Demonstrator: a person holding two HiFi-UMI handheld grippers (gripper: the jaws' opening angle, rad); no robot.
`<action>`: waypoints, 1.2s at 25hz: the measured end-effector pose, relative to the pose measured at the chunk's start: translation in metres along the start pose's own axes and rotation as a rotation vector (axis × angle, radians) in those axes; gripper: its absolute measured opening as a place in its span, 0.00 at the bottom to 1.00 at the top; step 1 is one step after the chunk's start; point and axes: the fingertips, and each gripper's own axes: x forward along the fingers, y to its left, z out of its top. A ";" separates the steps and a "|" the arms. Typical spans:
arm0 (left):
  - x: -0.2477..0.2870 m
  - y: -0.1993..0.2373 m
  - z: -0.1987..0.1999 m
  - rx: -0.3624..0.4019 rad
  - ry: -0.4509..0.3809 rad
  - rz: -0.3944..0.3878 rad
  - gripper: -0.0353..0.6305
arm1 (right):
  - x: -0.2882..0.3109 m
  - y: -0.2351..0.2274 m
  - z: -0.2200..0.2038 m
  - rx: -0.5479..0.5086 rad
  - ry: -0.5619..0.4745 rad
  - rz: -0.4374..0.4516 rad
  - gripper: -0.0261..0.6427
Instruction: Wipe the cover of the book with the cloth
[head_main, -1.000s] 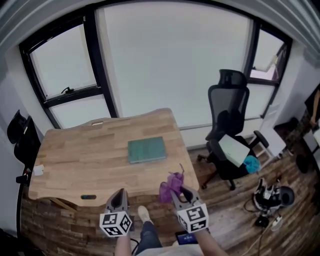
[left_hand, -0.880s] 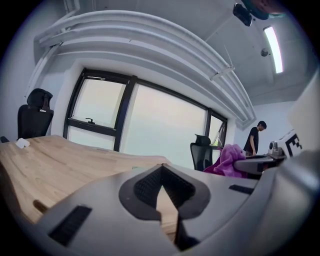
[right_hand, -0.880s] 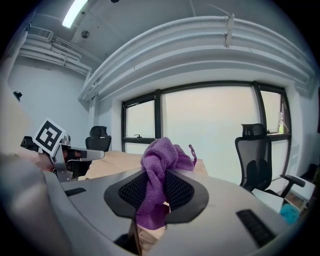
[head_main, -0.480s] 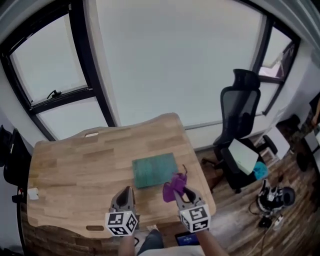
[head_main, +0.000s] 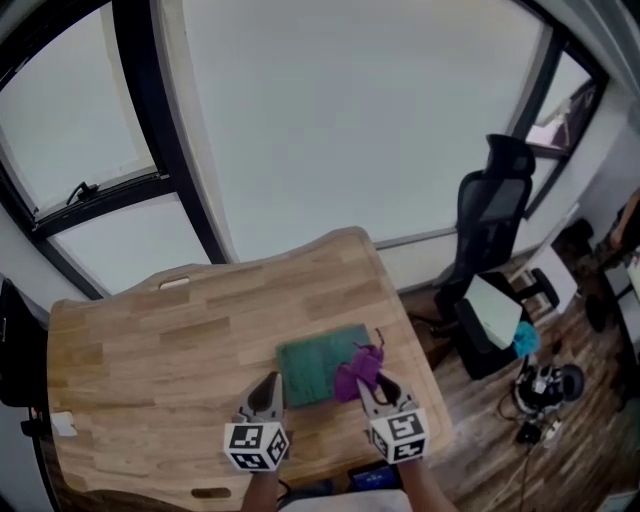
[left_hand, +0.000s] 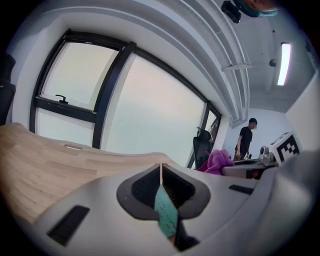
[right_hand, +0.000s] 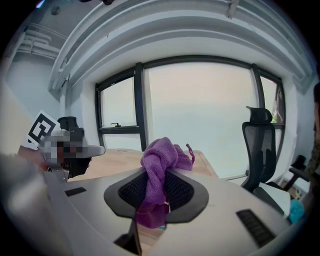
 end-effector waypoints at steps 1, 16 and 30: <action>0.003 0.003 -0.001 -0.007 0.007 -0.001 0.05 | 0.002 -0.002 -0.002 -0.001 0.013 -0.008 0.17; 0.030 0.016 -0.034 -0.041 0.129 0.029 0.05 | 0.025 -0.011 -0.027 -0.023 0.097 0.042 0.17; 0.053 0.033 -0.073 -0.126 0.237 0.046 0.06 | 0.045 -0.023 -0.039 -0.043 0.159 0.059 0.17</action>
